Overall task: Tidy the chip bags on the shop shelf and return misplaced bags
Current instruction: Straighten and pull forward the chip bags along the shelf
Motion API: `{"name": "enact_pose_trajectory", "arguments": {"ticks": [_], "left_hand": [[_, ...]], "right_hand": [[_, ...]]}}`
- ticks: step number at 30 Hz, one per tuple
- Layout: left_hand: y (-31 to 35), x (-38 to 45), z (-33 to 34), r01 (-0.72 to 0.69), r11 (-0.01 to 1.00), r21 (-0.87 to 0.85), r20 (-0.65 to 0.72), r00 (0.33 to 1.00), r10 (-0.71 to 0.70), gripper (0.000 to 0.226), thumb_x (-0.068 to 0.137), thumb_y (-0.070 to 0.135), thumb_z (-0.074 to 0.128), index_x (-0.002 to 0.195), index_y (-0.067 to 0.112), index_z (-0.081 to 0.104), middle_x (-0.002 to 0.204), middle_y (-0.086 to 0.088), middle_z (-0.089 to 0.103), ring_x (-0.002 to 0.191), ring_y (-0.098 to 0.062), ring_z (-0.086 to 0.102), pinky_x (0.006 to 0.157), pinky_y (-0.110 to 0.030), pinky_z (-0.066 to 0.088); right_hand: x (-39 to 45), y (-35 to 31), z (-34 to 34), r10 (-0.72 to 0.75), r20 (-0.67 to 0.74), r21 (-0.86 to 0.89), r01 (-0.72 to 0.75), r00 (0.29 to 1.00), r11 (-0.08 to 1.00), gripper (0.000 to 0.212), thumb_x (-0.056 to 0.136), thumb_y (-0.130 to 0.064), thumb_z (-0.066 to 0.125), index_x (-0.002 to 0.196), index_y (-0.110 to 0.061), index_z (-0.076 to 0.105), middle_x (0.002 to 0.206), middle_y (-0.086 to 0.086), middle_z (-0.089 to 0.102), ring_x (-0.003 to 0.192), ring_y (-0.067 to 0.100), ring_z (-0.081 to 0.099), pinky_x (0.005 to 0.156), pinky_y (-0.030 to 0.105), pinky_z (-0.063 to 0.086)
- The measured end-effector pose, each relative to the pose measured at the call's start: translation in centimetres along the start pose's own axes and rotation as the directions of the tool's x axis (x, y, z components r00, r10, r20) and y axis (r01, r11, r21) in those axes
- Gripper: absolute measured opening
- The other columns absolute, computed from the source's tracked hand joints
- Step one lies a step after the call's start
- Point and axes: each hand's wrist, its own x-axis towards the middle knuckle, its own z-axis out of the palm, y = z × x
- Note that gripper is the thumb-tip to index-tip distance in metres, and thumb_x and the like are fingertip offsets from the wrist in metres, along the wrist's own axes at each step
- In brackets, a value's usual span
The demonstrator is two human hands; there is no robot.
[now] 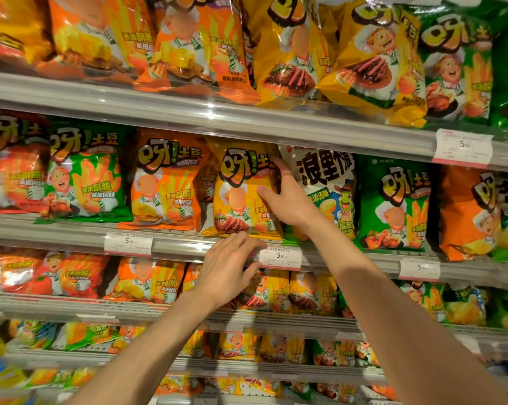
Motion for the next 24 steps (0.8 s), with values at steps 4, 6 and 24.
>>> {"name": "enact_pose_trajectory", "arguments": {"ticks": [4, 6, 24], "left_hand": [[0.0, 0.0, 0.0, 0.002, 1.0, -0.002, 0.005, 1.0, -0.002, 0.036, 0.085, 0.03, 0.074, 0.118, 0.027, 0.062, 0.097, 0.009, 0.055, 0.091, -0.013, 0.055, 0.072, -0.026, 0.042], [0.0, 0.0, 0.0, 0.002, 1.0, 0.002, 0.005, 1.0, -0.002, 0.036, 0.085, 0.03, 0.074, 0.119, 0.026, 0.062, 0.096, 0.009, 0.055, 0.091, -0.014, 0.055, 0.072, -0.027, 0.043], [0.0, 0.1, -0.1, -0.01, 1.0, -0.003, 0.007, 1.0, 0.01, 0.034, 0.087, 0.034, 0.071, 0.118, 0.027, 0.06, 0.096, 0.009, 0.054, 0.091, -0.014, 0.054, 0.072, -0.031, 0.046]], "right_hand": [[0.6, 0.0, -0.2, 0.008, -0.012, 0.14, -0.007, 1.0, 0.99, 0.068, 0.093, -0.018, 0.064, 0.151, -0.033, 0.031, 0.142, 0.007, 0.054, 0.121, 0.024, 0.059, 0.099, 0.049, 0.054], [0.4, 0.1, -0.2, -0.015, -0.026, 0.138, 0.018, 1.0, 0.99, 0.07, 0.09, -0.016, 0.066, 0.148, -0.038, 0.033, 0.139, 0.005, 0.056, 0.115, 0.022, 0.062, 0.092, 0.049, 0.057], [1.0, 0.4, 0.9, 0.032, -0.053, 0.043, -0.029, 0.998, 0.999, 0.077, 0.095, -0.027, 0.065, 0.159, -0.027, 0.022, 0.149, 0.009, 0.039, 0.122, 0.028, 0.058, 0.107, 0.041, 0.048]]}}
